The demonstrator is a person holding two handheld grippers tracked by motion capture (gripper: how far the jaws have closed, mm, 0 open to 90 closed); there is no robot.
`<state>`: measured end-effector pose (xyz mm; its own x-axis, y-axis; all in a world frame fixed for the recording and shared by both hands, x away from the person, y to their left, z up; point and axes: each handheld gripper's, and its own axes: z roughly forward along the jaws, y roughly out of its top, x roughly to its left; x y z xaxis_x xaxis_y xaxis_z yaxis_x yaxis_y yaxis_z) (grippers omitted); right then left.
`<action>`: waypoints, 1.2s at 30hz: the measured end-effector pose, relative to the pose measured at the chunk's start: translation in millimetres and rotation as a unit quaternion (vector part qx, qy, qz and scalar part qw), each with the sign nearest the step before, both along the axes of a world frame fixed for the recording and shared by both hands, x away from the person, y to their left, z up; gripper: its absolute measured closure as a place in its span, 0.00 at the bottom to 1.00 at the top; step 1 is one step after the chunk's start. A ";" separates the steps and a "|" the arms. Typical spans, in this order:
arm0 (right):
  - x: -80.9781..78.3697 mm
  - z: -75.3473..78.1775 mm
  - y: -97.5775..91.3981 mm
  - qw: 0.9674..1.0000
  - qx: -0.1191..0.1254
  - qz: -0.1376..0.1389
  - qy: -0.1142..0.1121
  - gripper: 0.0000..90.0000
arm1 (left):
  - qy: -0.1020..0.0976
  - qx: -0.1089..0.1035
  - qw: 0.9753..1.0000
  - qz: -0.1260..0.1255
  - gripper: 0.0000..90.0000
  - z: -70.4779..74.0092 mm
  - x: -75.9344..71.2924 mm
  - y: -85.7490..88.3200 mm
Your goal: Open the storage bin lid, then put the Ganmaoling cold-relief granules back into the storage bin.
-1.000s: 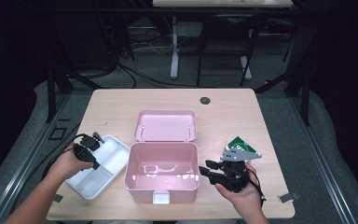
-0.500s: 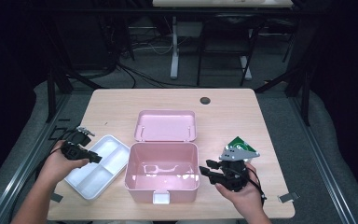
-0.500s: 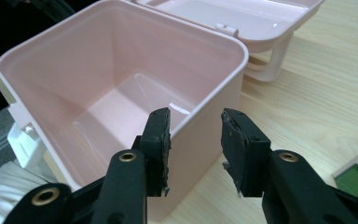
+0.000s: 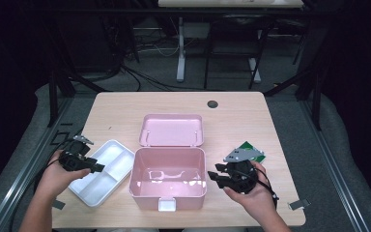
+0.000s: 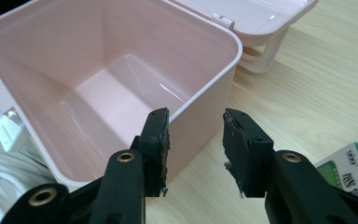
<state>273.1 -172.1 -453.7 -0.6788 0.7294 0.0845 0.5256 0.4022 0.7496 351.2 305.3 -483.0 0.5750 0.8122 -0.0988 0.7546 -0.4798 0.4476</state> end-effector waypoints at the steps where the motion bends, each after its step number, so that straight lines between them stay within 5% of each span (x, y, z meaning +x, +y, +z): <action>1: 0.2 2.1 1.8 1.000 -0.019 -0.007 -0.002 0.67 | 0.000 -0.003 1.000 0.000 0.60 0.7 -1.5 0.7; 14: 24.6 13.0 -1.5 0.999 -0.032 0.006 0.043 0.57 | 0.015 0.004 1.000 -0.019 0.53 0.9 -6.8 -4.5; 20: 35.8 14.3 -8.0 0.997 -0.057 -0.006 0.059 0.53 | 0.016 0.007 1.000 -0.022 0.49 2.0 -8.2 -2.1; 26: 45.3 14.1 -11.1 0.995 -0.089 0.002 0.040 0.42 | 0.012 0.018 0.999 -0.024 0.48 0.5 -7.7 -3.7; 36: 63.5 13.6 -15.6 0.989 -0.128 -0.003 0.071 0.36 | 0.008 0.014 1.000 -0.021 0.49 0.0 -5.2 -5.1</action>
